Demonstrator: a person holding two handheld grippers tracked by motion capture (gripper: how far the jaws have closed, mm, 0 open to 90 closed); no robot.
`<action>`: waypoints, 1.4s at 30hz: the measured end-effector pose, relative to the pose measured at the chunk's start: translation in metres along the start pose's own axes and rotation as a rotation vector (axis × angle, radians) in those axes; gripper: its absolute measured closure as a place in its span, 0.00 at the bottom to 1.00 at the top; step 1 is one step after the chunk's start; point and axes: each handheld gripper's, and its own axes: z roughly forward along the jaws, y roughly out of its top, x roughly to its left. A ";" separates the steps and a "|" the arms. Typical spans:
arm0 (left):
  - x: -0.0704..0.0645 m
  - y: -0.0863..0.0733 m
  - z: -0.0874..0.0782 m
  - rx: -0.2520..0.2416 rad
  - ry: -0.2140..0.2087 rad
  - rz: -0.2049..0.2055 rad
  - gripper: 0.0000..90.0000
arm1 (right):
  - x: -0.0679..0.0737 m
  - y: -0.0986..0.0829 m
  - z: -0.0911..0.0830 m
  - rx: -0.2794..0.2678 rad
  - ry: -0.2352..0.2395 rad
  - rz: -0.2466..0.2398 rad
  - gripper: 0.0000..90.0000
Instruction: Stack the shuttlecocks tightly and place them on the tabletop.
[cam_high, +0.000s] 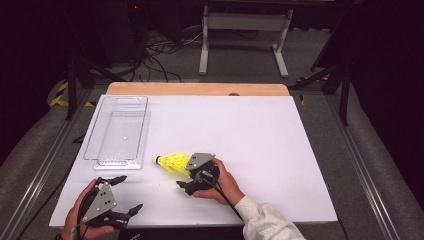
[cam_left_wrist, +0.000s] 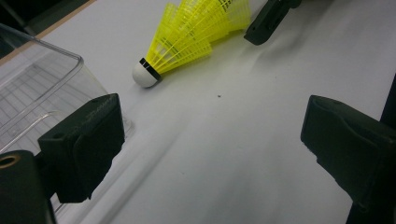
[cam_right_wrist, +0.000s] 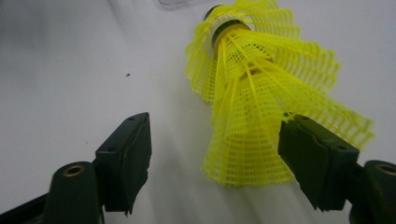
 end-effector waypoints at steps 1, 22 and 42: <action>0.000 0.000 0.000 0.000 0.000 0.000 0.08 | 0.000 0.001 0.001 -0.003 0.003 0.002 0.30; 0.000 0.000 0.000 0.003 -0.009 0.002 0.08 | 0.008 0.022 0.027 -0.067 -0.126 0.193 0.37; 0.001 -0.001 -0.001 0.002 -0.011 -0.005 0.08 | 0.013 0.026 0.029 -0.048 -0.231 0.173 0.93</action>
